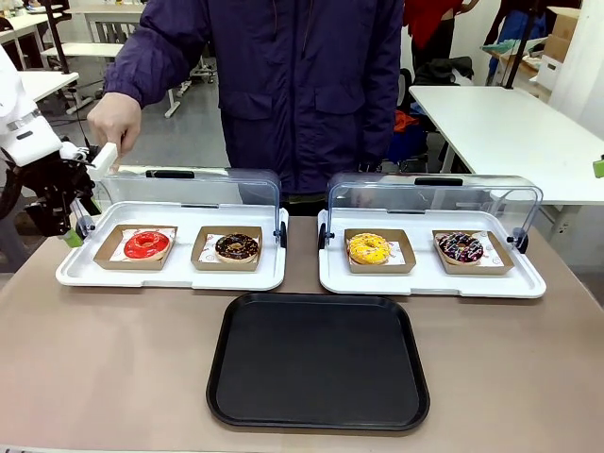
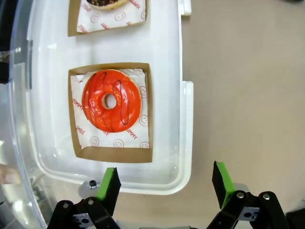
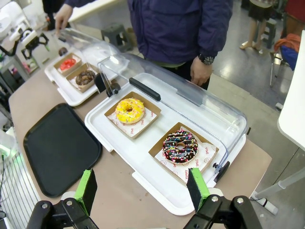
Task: Move the first donut from the left to the tray.
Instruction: Pick up the Paper togo box containing the Donut indicated by the person and place it on the Handle tray.
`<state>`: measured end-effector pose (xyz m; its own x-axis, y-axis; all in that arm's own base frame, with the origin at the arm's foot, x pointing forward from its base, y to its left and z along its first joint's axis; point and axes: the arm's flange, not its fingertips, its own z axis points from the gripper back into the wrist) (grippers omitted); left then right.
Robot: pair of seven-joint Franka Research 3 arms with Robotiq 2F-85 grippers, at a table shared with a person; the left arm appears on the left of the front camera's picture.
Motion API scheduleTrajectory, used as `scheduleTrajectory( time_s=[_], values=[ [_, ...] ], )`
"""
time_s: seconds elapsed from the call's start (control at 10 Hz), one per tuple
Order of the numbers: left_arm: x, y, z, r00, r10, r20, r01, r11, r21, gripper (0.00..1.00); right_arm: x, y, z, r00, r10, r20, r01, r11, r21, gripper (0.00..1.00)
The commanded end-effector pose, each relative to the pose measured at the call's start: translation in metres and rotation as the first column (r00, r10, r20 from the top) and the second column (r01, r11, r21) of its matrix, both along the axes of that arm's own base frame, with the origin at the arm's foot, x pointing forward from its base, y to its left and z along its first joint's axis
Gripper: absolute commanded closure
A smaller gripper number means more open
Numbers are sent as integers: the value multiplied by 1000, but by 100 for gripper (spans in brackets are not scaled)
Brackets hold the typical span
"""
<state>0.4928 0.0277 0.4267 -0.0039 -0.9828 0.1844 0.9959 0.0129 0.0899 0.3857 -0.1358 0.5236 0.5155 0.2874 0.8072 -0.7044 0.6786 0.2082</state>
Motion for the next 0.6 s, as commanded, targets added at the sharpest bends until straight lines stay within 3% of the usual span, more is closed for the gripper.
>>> scheduleTrajectory(
  time_s=[0.0,0.2,0.5],
  values=[
    [24,-8,-23,1000,-2,-8,3,998,61,0,2,-1,1,999,12,33,-13,1000,16,0],
    [31,-15,-40,999,17,35,-21,993,116,0,2,-1,1,999,12,33,-13,1000,16,0],
    [38,-15,-61,999,11,30,-14,994,111,0,2,-1,1,999,12,33,-13,1000,16,0]
  ],
)
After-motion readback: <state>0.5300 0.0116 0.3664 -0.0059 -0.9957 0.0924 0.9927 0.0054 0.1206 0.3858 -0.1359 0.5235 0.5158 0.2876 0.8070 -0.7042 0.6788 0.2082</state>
